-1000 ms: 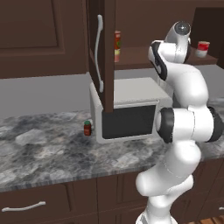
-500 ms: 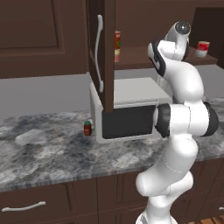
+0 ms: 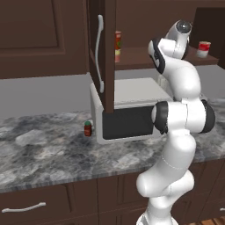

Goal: Stack two cans on top of the other two cans in the cabinet.

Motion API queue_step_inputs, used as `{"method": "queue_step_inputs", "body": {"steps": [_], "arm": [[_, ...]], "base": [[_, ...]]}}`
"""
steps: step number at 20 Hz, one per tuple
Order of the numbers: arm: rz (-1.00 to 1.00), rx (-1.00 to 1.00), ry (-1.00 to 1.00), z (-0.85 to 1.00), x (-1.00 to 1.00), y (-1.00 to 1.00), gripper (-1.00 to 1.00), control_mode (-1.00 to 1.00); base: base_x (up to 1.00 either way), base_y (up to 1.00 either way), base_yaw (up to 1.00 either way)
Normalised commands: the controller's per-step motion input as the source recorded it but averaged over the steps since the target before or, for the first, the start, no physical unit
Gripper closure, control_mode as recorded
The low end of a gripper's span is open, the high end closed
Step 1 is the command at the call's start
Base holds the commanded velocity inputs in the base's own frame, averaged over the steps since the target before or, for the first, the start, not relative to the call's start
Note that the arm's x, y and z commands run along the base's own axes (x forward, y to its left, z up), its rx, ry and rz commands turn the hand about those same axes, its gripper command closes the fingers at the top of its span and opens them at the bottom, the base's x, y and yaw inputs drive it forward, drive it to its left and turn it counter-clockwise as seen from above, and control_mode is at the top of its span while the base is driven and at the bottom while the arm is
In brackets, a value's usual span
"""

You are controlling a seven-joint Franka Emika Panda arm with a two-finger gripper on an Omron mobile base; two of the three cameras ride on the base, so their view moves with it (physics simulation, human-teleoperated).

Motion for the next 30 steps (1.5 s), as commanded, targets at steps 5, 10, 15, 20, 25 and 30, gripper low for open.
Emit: {"method": "queue_step_inputs", "body": {"steps": [5,10,15,20,25,30], "arm": [[0.0,0.0,0.0,-0.05,0.0,-0.1,1.0,-1.0],[0.0,0.0,-0.02,-0.04,-0.11,-0.1,1.0,-1.0],[0.0,0.0,-0.09,0.01,-0.32,0.0,1.0,-1.0],[-0.08,-0.05,-0.14,0.09,-0.27,-0.01,1.0,-1.0],[-0.23,-0.11,-0.11,0.14,-0.21,-0.02,1.0,-1.0],[-0.27,-0.05,-0.02,0.28,-0.14,-0.01,1.0,-1.0]], "base": [[0.0,0.0,0.0],[0.0,0.0,0.0],[0.0,0.0,0.0],[0.0,0.0,0.0],[0.0,0.0,0.0],[0.0,0.0,0.0]]}}
